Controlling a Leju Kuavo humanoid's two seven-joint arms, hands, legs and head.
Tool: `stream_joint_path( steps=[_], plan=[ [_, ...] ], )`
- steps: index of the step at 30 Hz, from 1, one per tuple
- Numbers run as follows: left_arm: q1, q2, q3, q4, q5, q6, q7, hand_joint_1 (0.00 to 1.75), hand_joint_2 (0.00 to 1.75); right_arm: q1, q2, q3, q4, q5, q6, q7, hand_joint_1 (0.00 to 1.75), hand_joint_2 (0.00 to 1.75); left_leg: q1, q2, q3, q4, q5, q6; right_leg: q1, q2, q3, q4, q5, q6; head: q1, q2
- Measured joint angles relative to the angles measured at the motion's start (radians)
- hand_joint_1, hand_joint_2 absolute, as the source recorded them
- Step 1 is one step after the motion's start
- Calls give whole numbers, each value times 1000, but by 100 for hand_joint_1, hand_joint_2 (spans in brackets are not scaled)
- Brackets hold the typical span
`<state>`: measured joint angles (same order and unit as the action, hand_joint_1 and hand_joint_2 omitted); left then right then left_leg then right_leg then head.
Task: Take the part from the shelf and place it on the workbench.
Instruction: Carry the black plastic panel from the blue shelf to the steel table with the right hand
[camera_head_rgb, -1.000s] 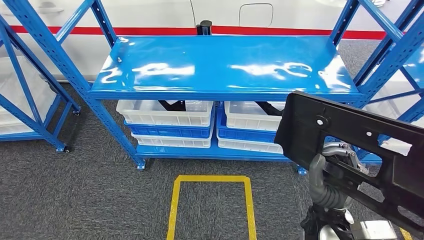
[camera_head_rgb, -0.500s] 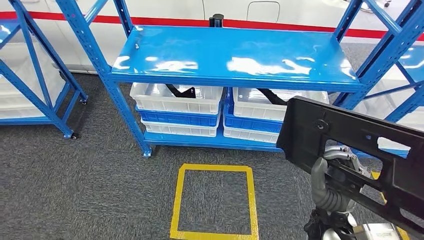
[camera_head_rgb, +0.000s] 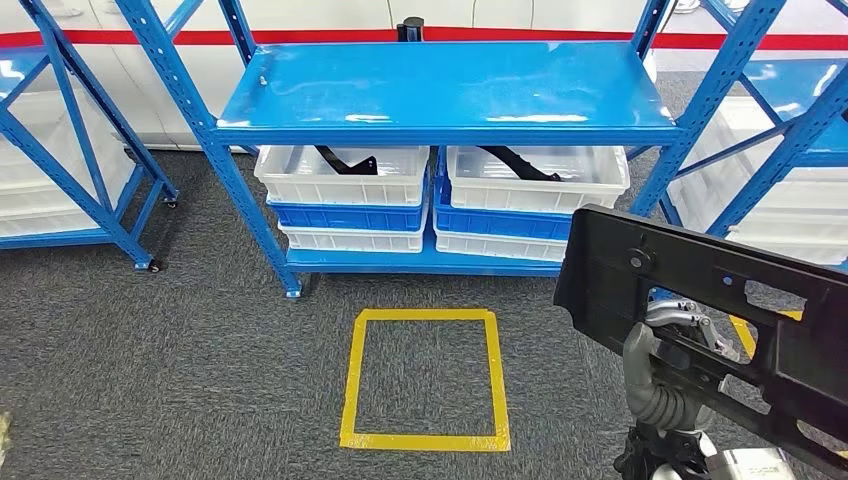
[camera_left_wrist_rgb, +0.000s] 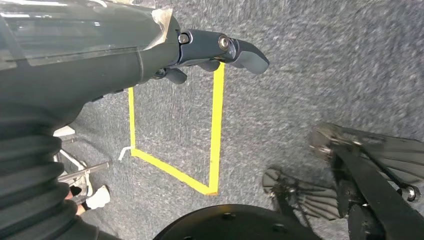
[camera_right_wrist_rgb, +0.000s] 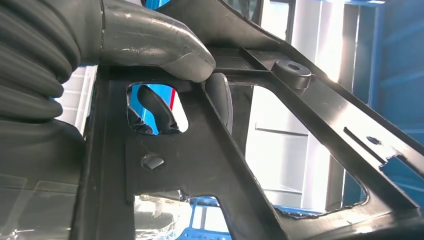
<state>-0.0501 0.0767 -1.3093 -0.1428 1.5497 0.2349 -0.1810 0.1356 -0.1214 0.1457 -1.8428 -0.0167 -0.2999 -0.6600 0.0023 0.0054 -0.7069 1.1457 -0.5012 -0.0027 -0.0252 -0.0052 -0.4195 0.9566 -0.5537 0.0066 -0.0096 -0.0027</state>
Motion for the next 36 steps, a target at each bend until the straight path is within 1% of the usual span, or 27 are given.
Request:
stream_joint_path(
  steps=[1, 2, 3, 4, 5, 7, 8, 9, 11, 13, 16, 17, 18, 19, 20, 21, 22, 23, 24, 26, 28, 29, 30, 32, 33, 34, 36],
  plan=[
    [1, 0, 2, 0, 0, 0, -4, 0, 175, 0, 2, 0, 0, -4, 8, 0, 175, 175, 2, -1, -14, 65, -36, -4, 2, 2, -9, 1, 8, -3, 0, 0],
    [1, 0, 4, 0, 0, -1, -7, 0, 175, 1, 4, -1, 0, -6, 15, 0, 175, 175, 4, -2, -20, 115, -48, -7, 4, 6, -18, 2, 16, -2, 0, 0],
    [1, 0, 6, 0, 1, -3, -11, 0, 175, 1, 6, -1, 1, -7, 20, 0, 175, 175, 6, -3, -11, 135, -38, -9, 5, 11, -27, 3, 22, 0, 0, 0],
    [2, 0, 7, 0, 1, -6, -16, 0, 175, 1, 8, -1, 1, -7, 23, 0, 175, 175, 7, -5, 13, 121, -16, -8, 6, 17, -34, 4, 28, 3, 0, 0],
    [2, 0, 9, 0, 1, -9, -21, 0, 175, 0, 11, -1, 1, -6, 26, 0, 175, 175, 8, -13, 53, 71, 8, -5, 6, 24, -38, 6, 32, 5, 0, 0],
    [4, 1, 11, 0, 1, -14, -31, 0, 175, -3, 16, -2, 2, -3, 29, 0, 175, 175, 10, -51, 145, -62, 27, 5, 6, 38, -48, 12, 38, 12, 0, 0],
    [6, 2, 12, 0, 1, -16, -36, 0, 175, -5, 18, -2, 2, -1, 31, 0, 175, 175, 9, -67, 175, -109, 26, 9, 6, 45, -53, 15, 41, 18, 1, 0],
    [8, 3, 12, 0, 0, -19, -42, 0, 175, -8, 20, -3, 3, 0, 32, 0, 175, 175, 8, -73, 189, -133, 22, 12, 5, 54, -60, 16, 45, 24, 1, 0],
    [10, 2, 12, 0, 0, -28, -54, 0, 175, -9, 22, -6, 3, 2, 33, 0, 175, 175, 6, -52, 191, -151, 22, 17, 5, 68, -73, 21, 51, 37, 0, 0],
    [10, 1, 12, -1, -2, -37, -65, 0, 175, -7, 24, -11, 3, 2, 33, 0, 175, 175, 8, -27, 190, -172, 27, 31, 7, 54, -101, 55, 34, 41, 4, 0],
    [13, -1, 12, -1, -6, -51, -72, 0, 175, 2, 27, -22, 2, 6, 32, 0, 175, 175, 8, 8, 180, -181, 34, 47, 7, 22, -194, 240, -46, 37, 12, 0],
    [14, -2, 12, -1, -8, -55, -73, 0, 175, 8, 28, -25, 2, 7, 32, 0, 175, 175, 8, 19, 177, -180, 36, 47, 6, 20, -219, 295, -62, 41, 12, 0],
    [15, -3, 12, -2, -9, -58, -73, 0, 175, 14, 29, -28, 2, 9, 32, 0, 175, 175, 8, 30, 175, -179, 36, 47, 5, 18, -224, 312, -62, 48, 12, 0],
    [15, -5, 12, -2, -9, -61, -73, 0, 175, 19, 30, -30, 2, 10, 32, 0, 175, 175, 9, 42, 174, -177, 37, 46, 2, 14, -211, 291, -47, 59, 12, 0],
    [15, -7, 12, -2, -9, -63, -73, 0, 175, 22, 30, -32, 0, 10, 32, 0, 175, 175, 10, 53, 172, -173, 36, 44, -1, 3, -179, 232, -20, 72, 12, 0],
    [15, -8, 12, -2, -10, -64, -74, 0, 175, 24, 31, -32, -2, 11, 32, 0, 175, 175, 9, 64, 171, -167, 34, 40, -5, -19, -141, 157, 5, 82, 13, 0],
    [14, -8, 12, -2, -10, -65, -74, 0, 175, 24, 32, -33, -4, 11, 32, 0, 175, 175, 7, 73, 169, -160, 31, 34, -5, -37, -110, 93, 27, 85, 13, 0],
    [14, -7, 12, -2, -10, -66, -74, 0, 175, 26, 34, -33, -6, 12, 32, 0, 175, 175, 5, 81, 168, -154, 29, 28, -5, -50, -92, 53, 39, 79, 12, 0],
    [14, -6, 12, -2, -10, -68, -75, 0, 175, 28, 35, -34, -8, 14, 32, 0, 175, 175, 2, 88, 168, -150, 28, 22, -4, -54, -89, 38, 43, 68, 11, 0],
    [13, -5, 12, -2, -10, -78, -78, 0, 175, 37, 38, -38, -12, 19, 35, 0, 175, 175, 3, 98, 169, -150, 29, 12, -3, -33, -97, 42, 50, 45, 9, 0],
    [12, -5, 12, -2, -10, -91, -83, 0, 175, 43, 42, -44, -17, 25, 41, 0, 175, 175, 9, 67, 158, -126, 4, 0, -6, -16, -102, 43, 58, 28, 8, 0],
    [13, -5, 12, -2, -10, -96, -87, 0, 175, 44, 45, -46, -20, 27, 45, 0, 175, 175, 12, 41, 142, -86, -28, -4, -8, -7, -104, 43, 64, 19, 7, 0],
    [13, -5, 12, -2, -10, -99, -89, 0, 175, 44, 48, -47, -22, 28, 47, 0, 175, 175, 12, 16, 118, -28, -66, -6, -7, 1, -108, 43, 68, 13, 5, 0],
    [13, -5, 12, -2, -10, -101, -96, 0, 175, 46, 52, -49, -22, 30, 50, 0, 175, 175, 12, -2, 66, 102, -126, -5, 0, 21, -116, 44, 74, 4, 3, 0],
    [12, -5, 12, -2, -10, -102, -100, 0, 175, 47, 54, -49, -22, 31, 50, 0, 175, 175, 11, -4, 56, 133, -130, -2, 3, 33, -118, 44, 76, 3, 3, 0],
    [12, -5, 12, -2, -11, -102, -103, 0, 175, 48, 55, -50, -22, 31, 50, 0, 175, 175, 11, -5, 62, 129, -116, 2, 6, 45, -118, 45, 77, 2, 3, 0],
    [13, -6, 12, -2, -12, -102, -108, 0, 175, 49, 58, -52, -22, 34, 50, 0, 175, 175, 10, -28, 119, 19, -48, 16, 9, 72, -117, 45, 79, 4, 3, 0]
  ],
)
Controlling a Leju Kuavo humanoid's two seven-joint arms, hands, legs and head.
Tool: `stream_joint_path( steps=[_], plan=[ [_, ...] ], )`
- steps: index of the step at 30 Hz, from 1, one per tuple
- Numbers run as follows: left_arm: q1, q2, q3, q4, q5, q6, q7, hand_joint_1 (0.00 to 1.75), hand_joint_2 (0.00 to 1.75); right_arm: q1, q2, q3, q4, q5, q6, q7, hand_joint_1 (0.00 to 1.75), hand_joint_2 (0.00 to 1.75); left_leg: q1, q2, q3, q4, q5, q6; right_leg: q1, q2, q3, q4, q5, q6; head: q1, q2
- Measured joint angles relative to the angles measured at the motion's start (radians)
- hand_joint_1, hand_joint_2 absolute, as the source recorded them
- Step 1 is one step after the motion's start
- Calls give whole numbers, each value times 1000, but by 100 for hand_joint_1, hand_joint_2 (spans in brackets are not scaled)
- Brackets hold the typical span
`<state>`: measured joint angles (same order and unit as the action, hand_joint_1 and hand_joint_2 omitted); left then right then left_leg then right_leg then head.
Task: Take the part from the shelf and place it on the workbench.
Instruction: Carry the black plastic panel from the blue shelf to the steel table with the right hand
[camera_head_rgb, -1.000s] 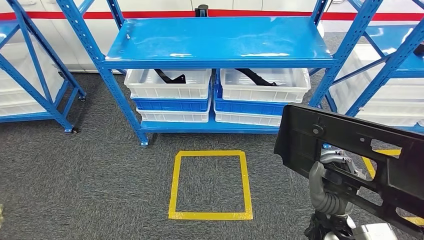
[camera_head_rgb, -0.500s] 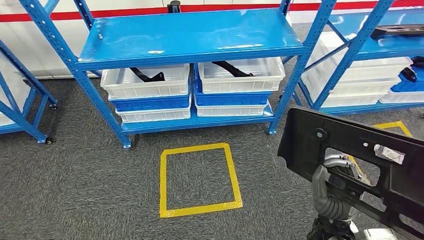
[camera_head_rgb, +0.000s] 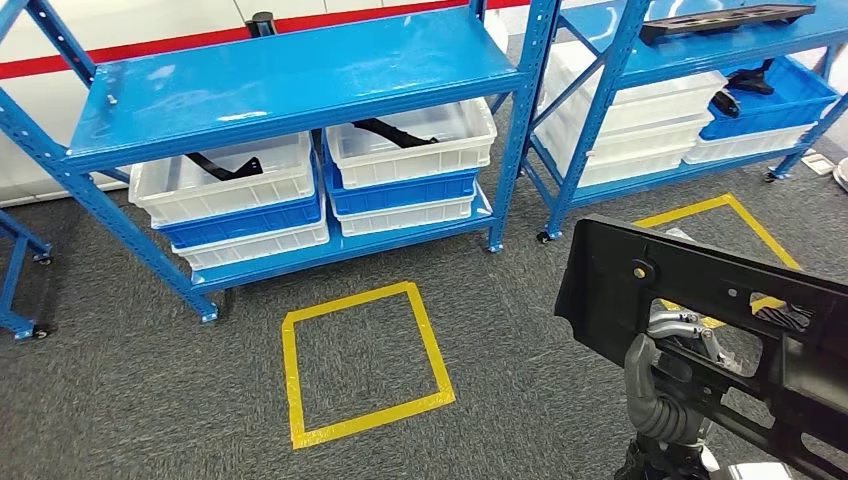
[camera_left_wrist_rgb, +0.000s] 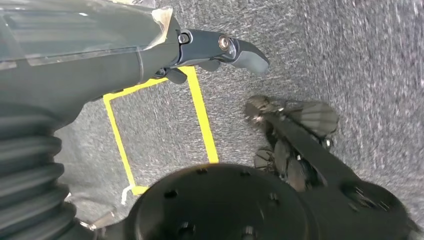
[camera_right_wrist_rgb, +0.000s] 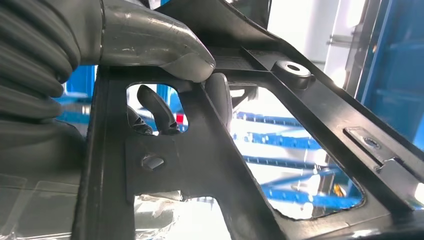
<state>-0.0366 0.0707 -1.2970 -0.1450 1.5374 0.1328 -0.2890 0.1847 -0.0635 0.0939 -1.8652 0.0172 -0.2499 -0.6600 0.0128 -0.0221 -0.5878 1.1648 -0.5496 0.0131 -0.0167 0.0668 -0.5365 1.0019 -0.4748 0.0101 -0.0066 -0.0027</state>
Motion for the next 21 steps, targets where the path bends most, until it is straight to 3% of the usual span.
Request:
stream_joint_path(
  steps=[2, 4, 6, 7, 8, 10, 12, 13, 14, 16, 18, 21],
  plan=[
    [3, 0, 0, 0, -1, 0, -2, 0, 175, 0, 3, -2, -1, 2, 0, 0, 175, 175, 0, -47, 55, -115, 45, 13, 3, 23, -4, 2, 4, 7, 1, 0],
    [4, 0, -1, 0, -2, 0, -3, 0, 175, 2, 6, -4, -3, 3, 0, 0, 175, 175, -4, -62, 68, -151, 48, 19, 2, 44, -16, 3, 12, 19, -1, 0],
    [3, -2, -1, 0, -3, 0, -5, 0, 175, 7, 6, -6, -7, 4, 0, 0, 175, 175, -6, -35, 68, -165, 52, 23, -1, 53, -34, 5, 18, 32, -4, 0],
    [2, -3, -1, 0, -4, -1, -5, 0, 175, 9, 6, -6, -10, 4, 0, 0, 175, 175, -4, -22, 67, -173, 57, 27, 1, 37, -46, 19, 11, 35, -2, 0],
    [3, -4, -1, -1, -6, -3, -6, 0, 175, 10, 7, -7, -12, 6, 0, 0, 175, 175, -3, -7, 66, -180, 63, 30, 3, 13, -66, 53, -7, 35, 2, 0],
    [4, -7, -3, -1, -10, -7, -6, 0, 175, 12, 8, -8, -14, 10, -1, 0, 175, 175, -3, 23, 62, -185, 69, 36, 5, -38, -121, 172, -65, 29, 9, 0],
    [5, -11, -5, -1, -12, -6, -3, 0, 175, 15, 10, -8, -15, 16, 0, 0, 175, 175, -4, 55, 57, -184, 71, 37, 1, -52, -160, 272, -101, 34, 11, 0],
    [4, -12, -5, -1, -12, -3, -1, 0, 175, 15, 11, -8, -15, 17, 2, 0, 175, 175, -4, 71, 55, -184, 72, 36, -2, -57, -154, 272, -97, 42, 11, 0],
    [3, -12, -6, -1, -11, 2, 1, 0, 175, 15, 12, -8, -15, 18, 4, 0, 175, 175, -4, 85, 55, -183, 72, 35, -5, -64, -126, 233, -81, 53, 11, 0],
    [1, -13, -5, 0, -10, 13, 4, 0, 175, 12, 12, -9, -15, 18, 8, 0, 175, 175, -5, 108, 55, -179, 71, 28, -10, -101, -40, 89, -37, 71, 11, 0],
    [-2, -13, -5, 1, -9, 24, 6, 0, 175, 10, 13, -9, -15, 19, 9, 0, 175, 175, -11, 125, 55, -174, 69, 17, -8, -127, 7, 2, -15, 62, 10, 0],
    [-7, -13, -5, 2, -7, 40, 10, 0, 175, 13, 15, -12, -16, 19, 11, 0, 175, 175, -11, 140, 56, -170, 68, 1, -8, -106, 1, -4, -8, 36, 7, 0]
  ],
)
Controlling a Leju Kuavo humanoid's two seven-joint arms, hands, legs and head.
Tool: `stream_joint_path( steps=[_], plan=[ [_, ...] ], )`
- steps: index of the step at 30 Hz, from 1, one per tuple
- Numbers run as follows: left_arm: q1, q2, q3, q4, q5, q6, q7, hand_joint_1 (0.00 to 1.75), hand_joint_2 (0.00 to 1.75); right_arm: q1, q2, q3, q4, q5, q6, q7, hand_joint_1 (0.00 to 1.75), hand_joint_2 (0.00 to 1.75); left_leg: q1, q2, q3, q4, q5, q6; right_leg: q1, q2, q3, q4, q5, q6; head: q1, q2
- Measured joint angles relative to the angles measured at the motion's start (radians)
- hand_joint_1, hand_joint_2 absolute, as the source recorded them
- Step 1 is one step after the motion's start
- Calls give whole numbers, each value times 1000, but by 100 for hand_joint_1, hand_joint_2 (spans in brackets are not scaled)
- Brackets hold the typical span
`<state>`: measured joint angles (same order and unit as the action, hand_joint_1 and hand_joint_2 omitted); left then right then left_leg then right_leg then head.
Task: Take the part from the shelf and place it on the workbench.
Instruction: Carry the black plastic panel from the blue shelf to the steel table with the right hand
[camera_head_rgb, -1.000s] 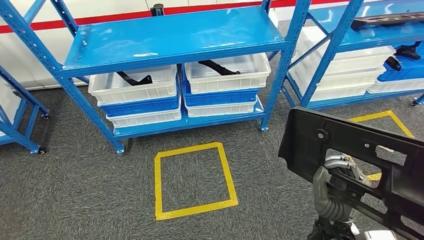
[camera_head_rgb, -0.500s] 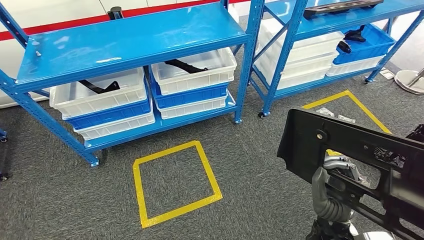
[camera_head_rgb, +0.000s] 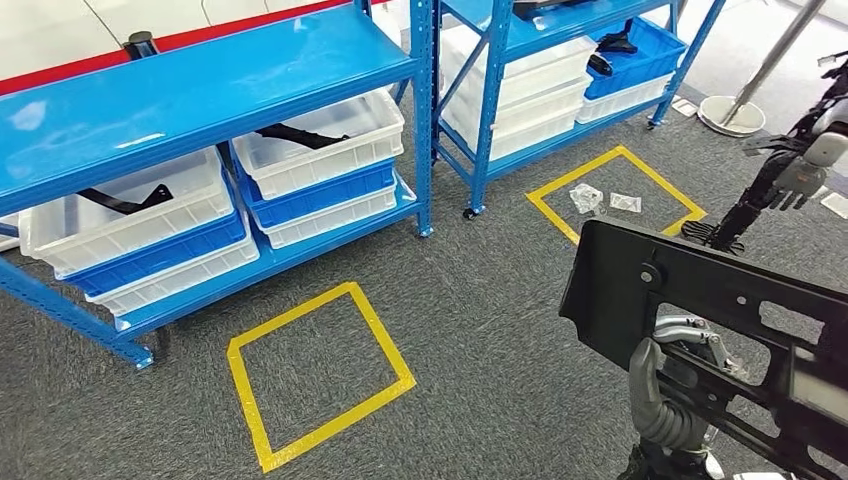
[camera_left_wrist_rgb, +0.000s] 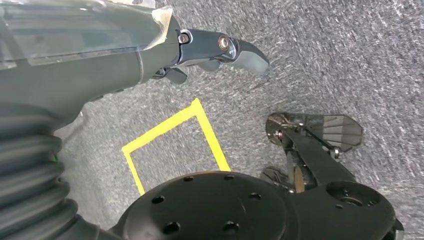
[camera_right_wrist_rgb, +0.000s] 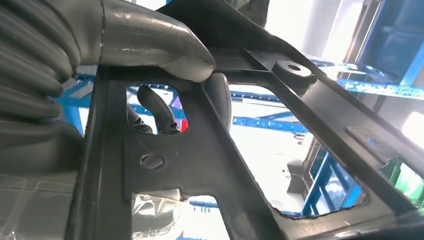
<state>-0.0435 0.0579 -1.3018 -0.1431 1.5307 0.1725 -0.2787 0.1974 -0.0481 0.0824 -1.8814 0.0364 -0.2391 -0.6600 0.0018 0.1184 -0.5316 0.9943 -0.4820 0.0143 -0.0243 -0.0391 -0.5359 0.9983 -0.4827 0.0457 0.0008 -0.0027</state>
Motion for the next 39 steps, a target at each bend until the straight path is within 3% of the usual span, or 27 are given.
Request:
stream_joint_path(
  steps=[2, 4, 6, 7, 9, 11, 13, 15, 17, 19, 20, 22, 23, 25, 26, 28, 30, 31, 33, 35, 36, 37, 38, 39],
  plan=[
    [-4, 0, 1, 0, 3, 5, 1, 0, 175, -1, 2, -1, 0, 1, 2, 0, 175, 175, 6, -39, -13, 35, -33, -11, -6, 17, -3, -1, 7, -16, -2, 0],
    [-6, -3, 3, 0, 9, 12, 0, 0, 175, -6, 7, -1, 0, 2, 6, 1, 175, 175, 9, -96, -59, 147, -105, -16, -7, 35, -8, -2, 14, -29, -4, 0],
    [-7, -5, 8, 0, 15, 22, -1, 0, 175, -13, 11, 0, 2, 3, 11, 2, 175, 175, 9, -117, -106, 264, -156, -15, -3, 56, -14, -1, 19, -36, -4, 0],
    [-7, -6, 12, 0, 17, 27, -2, 0, 175, -17, 12, 0, 4, 3, 13, 3, 175, 175, 9, -120, -110, 279, -154, -14, -1, 68, -17, -1, 21, -37, -4, 0],
    [-7, -9, 18, 0, 19, 35, -1, 0, 175, -26, 13, 2, 8, 3, 17, 4, 175, 175, 9, -131, -62, 198, -101, -7, 0, 95, -19, 0, 26, -34, -4, 0],
    [-6, -11, 20, 0, 19, 38, 0, 0, 175, -34, 14, 5, 11, 3, 18, 4, 175, 175, 10, -174, 6, 64, -48, 3, 3, 119, -22, 2, 31, -27, -4, 0],
    [-6, -12, 22, 0, 19, 38, 0, 0, 175, -42, 14, 8, 12, 3, 19, 4, 175, 175, 6, -199, 31, 3, -37, 9, 4, 138, -29, 2, 38, -17, -4, 0],
    [-8, -16, 24, 0, 19, 41, 0, 0, 175, -45, 14, 9, 13, 3, 19, 4, 175, 175, 2, -179, 32, -7, -30, 19, 1, 156, -39, 0, 46, -3, -3, 0],
    [-8, -19, 25, 0, 19, 45, 0, 0, 175, -48, 13, 11, 15, 3, 19, 4, 175, 175, 4, -153, 34, -22, -16, 33, 3, 130, -61, 26, 32, 1, 0, 0],
    [-6, -19, 27, 0, 20, 49, 0, 0, 175, -54, 13, 14, 19, 2, 18, 4, 175, 175, 5, -123, 31, -29, -6, 40, 6, 79, -110, 124, -24, -6, 7, 0],
    [-3, -19, 28, 0, 19, 49, 0, 0, 175, -56, 14, 16, 22, 2, 17, 5, 175, 175, 5, -107, 27, -29, -4, 41, 6, 64, -138, 191, -56, -8, 12, 0],
    [0, -20, 28, 0, 19, 50, 1, 0, 175, -56, 15, 19, 29, 2, 13, 5, 175, 175, 7, -77, 22, -28, -2, 37, 0, 52, -162, 270, -85, 2, 14, 0],
    [0, -21, 28, 0, 18, 52, 1, 0, 175, -56, 16, 21, 31, 3, 9, 5, 175, 175, 10, -63, 21, -26, -2, 34, -6, 46, -144, 252, -77, 14, 15, 0],
    [-1, -21, 29, 0, 16, 56, 4, 0, 175, -58, 18, 23, 33, 4, 0, 5, 175, 175, 15, -40, 21, -18, -5, 20, -18, 9, -59, 120, -37, 41, 17, 0],
    [-2, -19, 29, 1, 16, 58, 5, 0, 175, -60, 21, 24, 34, 5, -2, 6, 175, 175, 15, -31, 20, -12, -10, 10, -21, -13, -23, 57, -20, 47, 19, 0],
    [-4, -15, 29, 2, 15, 59, 7, 0, 175, -62, 25, 27, 35, 8, -6, 6, 175, 175, 12, -18, 19, -5, -18, -7, -20, -35, 2, 8, -8, 36, 18, 0],
    [-6, -15, 29, 3, 14, 61, 8, 0, 175, -61, 27, 29, 36, 11, -10, 7, 175, 175, 14, -4, 26, -9, -17, -18, -15, -14, -7, 12, -5, 14, 13, 0],
    [-8, -15, 29, 3, 13, 62, 8, 0, 175, -61, 28, 30, 36, 12, -11, 7, 175, 175, 18, -9, 29, -8, -19, -24, -15, -5, -10, 12, -3, 5, 10, 0],
    [-9, -14, 29, 3, 12, 63, 8, 0, 175, -62, 29, 32, 36, 14, -12, 7, 175, 175, 24, -53, 11, 35, -57, -32, -18, 16, -11, 11, 5, -11, 7, 0],
    [-11, -15, 30, 3, 12, 62, 7, 0, 175, -62, 31, 34, 36, 16, -13, 7, 175, 175, 23, -105, -46, 161, -130, -31, -14, 36, -16, 12, 10, -22, 4, 0],
    [-12, -15, 31, 2, 12, 62, 6, 0, 175, -62, 31, 34, 36, 16, -13, 7, 175, 175, 21, -114, -77, 229, -157, -29, -10, 47, -17, 12, 10, -24, 3, 0],
    [-14, -15, 32, 2, 12, 62, 6, 0, 175, -61, 32, 35, 36, 17, -13, 7, 175, 175, 19, -118, -99, 275, -166, -25, -5, 60, -19, 12, 11, -26, 2, 0],
    [-14, -15, 32, 2, 12, 62, 6, 0, 175, -61, 32, 35, 36, 17, -13, 7, 175, 175, 18, -120, -106, 283, -154, -19, -1, 74, -19, 12, 12, -27, 2, 0],
    [-14, -15, 32, 2, 12, 63, 6, 0, 175, -62, 32, 35, 36, 17, -13, 7, 175, 175, 16, -124, -94, 250, -123, -11, 3, 88, -18, 12, 12, -28, 2, 0]
  ],
)
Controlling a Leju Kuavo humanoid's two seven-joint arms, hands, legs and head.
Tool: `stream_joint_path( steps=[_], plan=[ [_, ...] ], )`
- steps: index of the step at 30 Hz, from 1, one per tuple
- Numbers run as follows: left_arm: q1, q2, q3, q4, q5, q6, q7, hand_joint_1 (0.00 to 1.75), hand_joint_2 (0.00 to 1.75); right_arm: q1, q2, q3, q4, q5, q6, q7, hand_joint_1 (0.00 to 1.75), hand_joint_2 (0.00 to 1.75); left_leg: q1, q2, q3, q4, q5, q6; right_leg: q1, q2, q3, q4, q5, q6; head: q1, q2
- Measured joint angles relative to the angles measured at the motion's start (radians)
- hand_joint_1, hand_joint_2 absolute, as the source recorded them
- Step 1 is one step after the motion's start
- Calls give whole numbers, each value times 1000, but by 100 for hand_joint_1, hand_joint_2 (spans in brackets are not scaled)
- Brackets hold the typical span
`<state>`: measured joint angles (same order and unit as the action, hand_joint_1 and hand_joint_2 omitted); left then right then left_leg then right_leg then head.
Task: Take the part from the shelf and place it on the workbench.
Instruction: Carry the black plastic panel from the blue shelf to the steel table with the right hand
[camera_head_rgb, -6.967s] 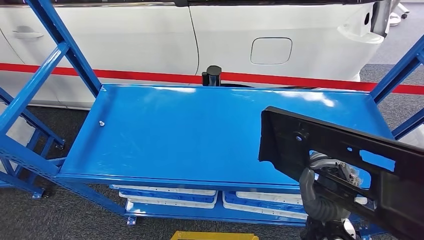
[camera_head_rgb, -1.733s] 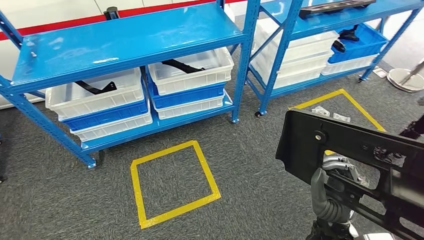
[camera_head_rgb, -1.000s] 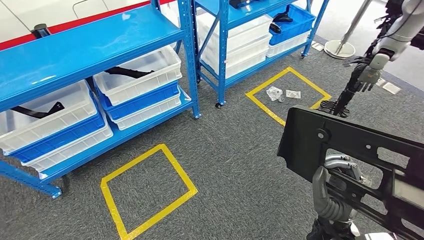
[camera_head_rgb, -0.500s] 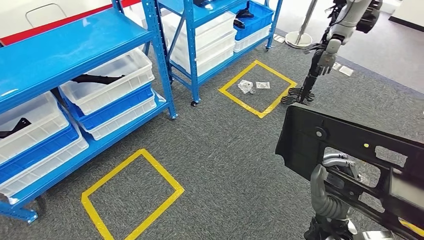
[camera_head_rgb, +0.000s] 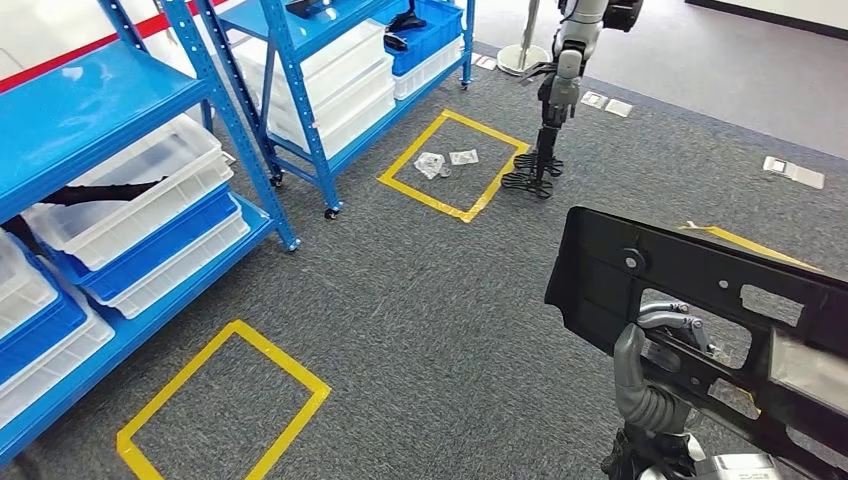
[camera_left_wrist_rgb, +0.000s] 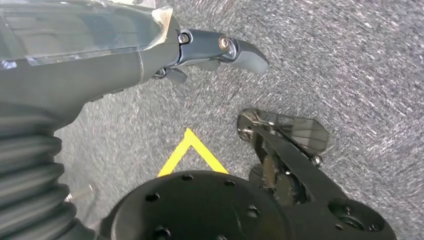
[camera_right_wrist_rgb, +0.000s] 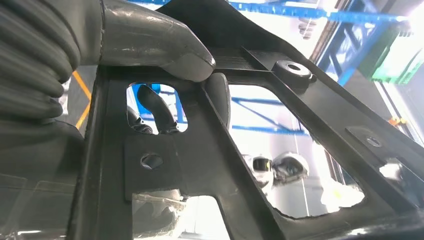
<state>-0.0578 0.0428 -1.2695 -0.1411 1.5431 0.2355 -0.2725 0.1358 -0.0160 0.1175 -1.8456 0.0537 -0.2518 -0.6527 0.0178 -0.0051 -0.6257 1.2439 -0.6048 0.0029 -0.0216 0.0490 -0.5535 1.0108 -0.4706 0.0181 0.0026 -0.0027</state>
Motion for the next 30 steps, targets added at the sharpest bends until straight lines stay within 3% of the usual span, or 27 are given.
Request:
stream_joint_path(
  steps=[2, 3, 5, 7, 9, 11, 13, 14, 15, 17, 18, 20, 22, 23, 25, 26, 28, 29, 30],
  plan=[
    [4, 1, 0, 0, 0, 2, 1, 0, 175, 0, 0, 0, 0, 0, 0, 0, 175, 175, -3, -36, 51, -128, 76, 21, 5, 28, 1, 0, 1, 0, 1, 0],
    [6, 1, 0, 1, 0, 3, 2, 0, 175, -1, 1, 0, 0, 0, 0, 0, 175, 175, -4, -57, 73, -184, 99, 28, 7, 41, -1, 1, 1, 2, 2, 0],
    [7, -2, 0, 1, -1, 3, 2, 0, 175, 0, 1, 0, 0, 1, 0, 0, 175, 175, -9, -79, 92, -230, 105, 34, 5, 62, -12, 2, 7, 10, 1, 0],
    [6, -8, 0, 0, -2, 0, 3, 0, 175, 5, 0, 0, -3, 2, 0, 2, 175, 175, -11, -58, 96, -242, 109, 34, 1, 75, -25, 4, 12, 21, -3, 0],
    [6, -12, 0, -1, -2, -3, 7, 0, 175, 8, -1, 0, -8, 4, 0, 4, 175, 175, -8, -32, 101, -254, 117, 40, 6, 38, -50, 41, -6, 24, 1, 0],
    [8, -17, -1, -2, -3, -3, 12, 0, 175, 9, -2, 1, -10, 4, 0, 6, 175, 175, -8, -3, 102, -259, 120, 43, 9, -16, -108, 153, -55, 21, 6, 0],
    [10, -21, -1, -2, -6, -2, 20, 0, 175, 14, -4, 1, -10, 4, 0, 8, 175, 175, -9, 26, 101, -259, 119, 44, 6, -34, -163, 269, -95, 25, 9, 0],
    [10, -21, -1, -2, -9, -2, 26, 0, 175, 17, -6, 0, -9, 4, 0, 10, 175, 175, -9, 39, 101, -259, 119, 44, 3, -38, -169, 284, -95, 33, 9, 0],
    [9, -21, -1, -2, -11, -2, 31, 0, 175, 18, -9, 0, -9, 4, 0, 12, 175, 175, -9, 51, 102, -258, 118, 43, -1, -44, -152, 255, -79, 43, 10, 0],
    [8, -20, -2, -1, -15, -1, 41, 0, 175, 20, -12, 0, -8, 6, 0, 16, 175, 175, -9, 72, 105, -256, 114, 36, -8, -78, -76, 116, -32, 63, 10, 0],
    [7, -20, -2, -1, -16, 0, 44, 0, 175, 20, -13, 0, -8, 7, 0, 18, 175, 175, -12, 80, 106, -254, 110, 31, -9, -96, -42, 54, -14, 64, 10, 0],
    [7, -18, -4, 1, -16, 3, 47, 0, 175, 20, -15, 0, -8, 8, 0, 20, 175, 175, -18, 93, 109, -250, 105, 19, -5, -111, -14, 3, -2, 49, 6, 0],
    [6, -17, -6, 2, -16, 8, 47, 0, 175, 22, -17, -1, -8, 7, 0, 21, 175, 175, -17, 105, 112, -251, 104, 10, -4, -90, -17, 3, 3, 30, 3, 0],
    [4, -16, -7, 2, -16, 11, 44, 0, 175, 23, -18, -2, -8, 4, 2, 20, 175, 175, -14, 97, 111, -245, 97, 4, -6, -80, -19, 2, 6, 24, 1, 0],
    [2, -17, -8, 2, -15, 15, 32, 0, 175, 20, -19, -2, -8, -9, 9, 16, 175, 175, -9, 56, 85, -186, 51, -3, -12, -61, -22, 0, 12, 11, -3, 0],
    [2, -17, -9, 2, -15, 16, 24, 0, 175, 18, -19, -2, -8, -18, 13, 12, 175, 175, -8, 30, 60, -128, 17, -5, -11, -52, -24, 0, 13, 6, -6, 0],
    [1, -16, -9, 2, -14, 17, 10, 0, 175, 15, -19, -2, -5, -35, 19, 4, 175, 175, -8, 8, 9, -11, -34, -4, -7, -32, -27, 0, 16, -1, -7, 0],
    [0, -15, -9, 2, -13, 17, 6, 0, 175, 15, -19, -2, -3, -43, 22, 1, 175, 175, -8, 4, -2, 14, -35, -3, -4, -20, -27, 1, 17, -2, -7, 0],
    [-1, -14, -9, 2, -13, 17, 5, 0, 175, 15, -19, -3, 0, -52, 26, -1, 175, 175, -8, 2, 4, 4, -17, -1, -3, -7, -27, 1, 18, -2, -7, 0]
  ],
)
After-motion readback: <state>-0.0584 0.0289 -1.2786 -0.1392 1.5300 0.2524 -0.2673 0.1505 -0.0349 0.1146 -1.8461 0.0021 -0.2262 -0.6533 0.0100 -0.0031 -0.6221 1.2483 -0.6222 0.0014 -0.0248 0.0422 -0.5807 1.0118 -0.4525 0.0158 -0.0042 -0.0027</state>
